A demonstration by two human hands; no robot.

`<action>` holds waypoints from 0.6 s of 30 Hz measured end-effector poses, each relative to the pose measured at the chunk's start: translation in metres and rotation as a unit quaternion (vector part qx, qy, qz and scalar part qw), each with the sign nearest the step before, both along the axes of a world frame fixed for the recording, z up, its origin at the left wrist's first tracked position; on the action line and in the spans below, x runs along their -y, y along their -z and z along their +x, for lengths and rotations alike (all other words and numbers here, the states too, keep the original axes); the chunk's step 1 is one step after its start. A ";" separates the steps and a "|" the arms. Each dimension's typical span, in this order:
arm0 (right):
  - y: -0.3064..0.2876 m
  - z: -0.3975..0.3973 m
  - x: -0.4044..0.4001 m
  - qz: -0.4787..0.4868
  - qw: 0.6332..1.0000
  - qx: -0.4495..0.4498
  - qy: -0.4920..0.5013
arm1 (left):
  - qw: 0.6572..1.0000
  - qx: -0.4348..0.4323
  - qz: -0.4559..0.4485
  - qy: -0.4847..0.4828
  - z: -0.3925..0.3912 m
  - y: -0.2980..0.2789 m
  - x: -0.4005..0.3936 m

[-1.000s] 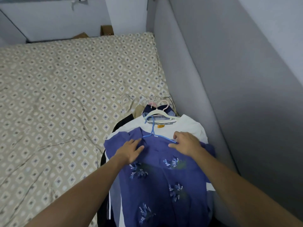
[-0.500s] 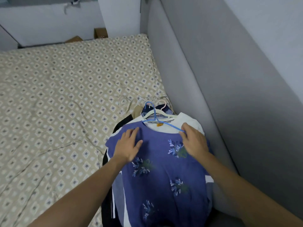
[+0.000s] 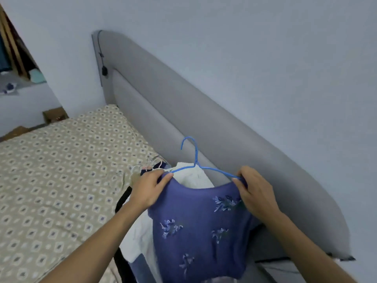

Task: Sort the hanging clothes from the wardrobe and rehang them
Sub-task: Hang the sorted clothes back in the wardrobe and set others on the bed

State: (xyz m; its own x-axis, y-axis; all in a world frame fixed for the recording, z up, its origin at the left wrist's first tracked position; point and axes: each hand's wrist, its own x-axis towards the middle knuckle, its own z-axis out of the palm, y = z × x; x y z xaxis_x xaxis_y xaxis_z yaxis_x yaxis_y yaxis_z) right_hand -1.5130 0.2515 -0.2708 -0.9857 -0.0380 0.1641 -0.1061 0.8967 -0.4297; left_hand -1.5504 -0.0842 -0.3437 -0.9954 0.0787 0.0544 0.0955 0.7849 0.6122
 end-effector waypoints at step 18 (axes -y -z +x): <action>-0.068 0.354 -0.102 -0.071 0.941 -0.175 0.281 | 0.924 -0.170 0.045 0.341 0.135 -0.123 -0.210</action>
State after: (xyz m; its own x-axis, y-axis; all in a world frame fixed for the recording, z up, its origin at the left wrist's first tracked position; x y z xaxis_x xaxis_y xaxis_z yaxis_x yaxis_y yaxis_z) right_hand -1.1593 0.3532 -0.2028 -0.7289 0.5192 0.4462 0.2100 0.7900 -0.5761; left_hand -1.4153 0.1258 -0.2207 -0.6410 0.6601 0.3917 0.7469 0.4188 0.5165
